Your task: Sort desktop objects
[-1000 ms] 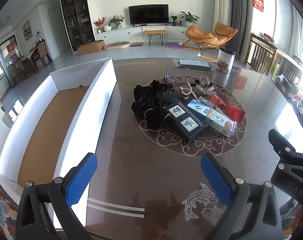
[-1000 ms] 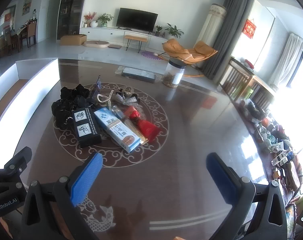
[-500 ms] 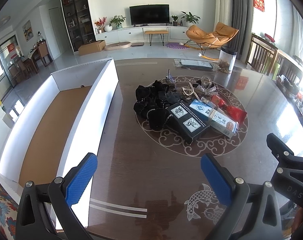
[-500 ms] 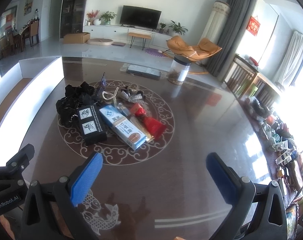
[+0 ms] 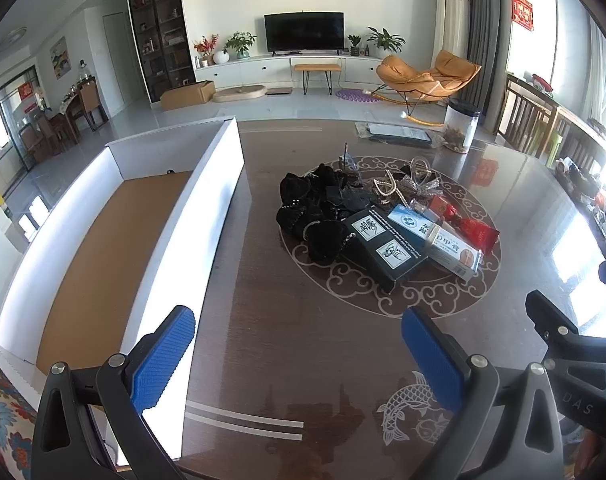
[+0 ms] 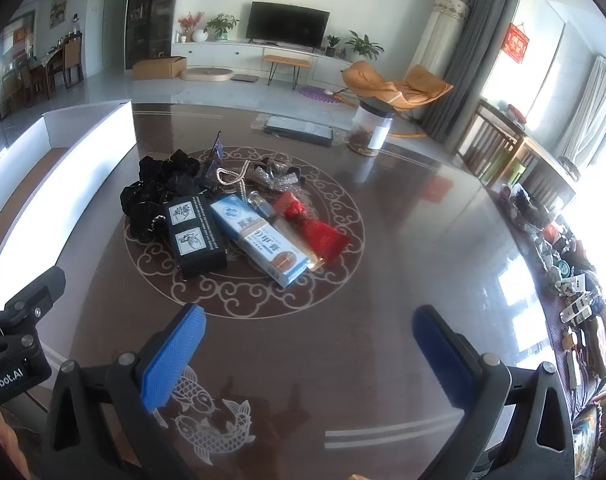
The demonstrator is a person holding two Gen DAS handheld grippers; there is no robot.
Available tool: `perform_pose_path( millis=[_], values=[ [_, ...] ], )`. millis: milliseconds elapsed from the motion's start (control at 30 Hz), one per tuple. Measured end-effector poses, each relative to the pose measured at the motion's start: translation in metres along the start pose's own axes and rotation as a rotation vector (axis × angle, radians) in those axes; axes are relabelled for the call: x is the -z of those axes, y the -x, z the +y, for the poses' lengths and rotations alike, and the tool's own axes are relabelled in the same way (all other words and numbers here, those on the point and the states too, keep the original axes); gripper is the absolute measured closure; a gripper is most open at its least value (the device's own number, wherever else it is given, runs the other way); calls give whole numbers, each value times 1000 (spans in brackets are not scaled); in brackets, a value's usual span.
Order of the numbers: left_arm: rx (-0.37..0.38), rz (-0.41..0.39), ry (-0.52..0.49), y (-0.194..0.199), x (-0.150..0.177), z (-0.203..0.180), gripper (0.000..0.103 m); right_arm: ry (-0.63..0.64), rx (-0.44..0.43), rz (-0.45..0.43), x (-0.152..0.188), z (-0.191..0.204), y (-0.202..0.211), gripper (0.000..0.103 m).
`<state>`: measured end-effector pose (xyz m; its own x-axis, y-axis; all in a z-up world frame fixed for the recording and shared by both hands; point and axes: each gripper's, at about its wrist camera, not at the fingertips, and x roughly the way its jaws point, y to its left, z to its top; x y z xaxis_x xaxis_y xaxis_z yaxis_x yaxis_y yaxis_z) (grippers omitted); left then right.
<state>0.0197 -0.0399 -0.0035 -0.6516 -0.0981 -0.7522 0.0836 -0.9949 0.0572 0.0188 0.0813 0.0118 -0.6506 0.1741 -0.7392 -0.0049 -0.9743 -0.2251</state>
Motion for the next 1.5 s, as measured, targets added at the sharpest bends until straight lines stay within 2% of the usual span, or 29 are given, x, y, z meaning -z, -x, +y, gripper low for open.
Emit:
perform_pose_path(
  millis=[300, 733, 1067, 1300, 1500],
  values=[
    [-50, -82, -15, 23, -10, 3, 0, -43, -16, -13, 2, -6, 3, 0],
    [-92, -129, -35, 40, -18, 7, 0, -52, -31, -48, 1, -3, 11, 0],
    [-131, -163, -75, 50, -30, 9, 0, -141, -42, -86, 6, -14, 21, 0],
    [-111, -238, -53, 82, -54, 39, 0, -151, -63, -112, 0, -3, 28, 0],
    [-171, -284, -18, 104, -73, 70, 0, -128, -89, -115, -5, 15, 27, 0]
  ],
)
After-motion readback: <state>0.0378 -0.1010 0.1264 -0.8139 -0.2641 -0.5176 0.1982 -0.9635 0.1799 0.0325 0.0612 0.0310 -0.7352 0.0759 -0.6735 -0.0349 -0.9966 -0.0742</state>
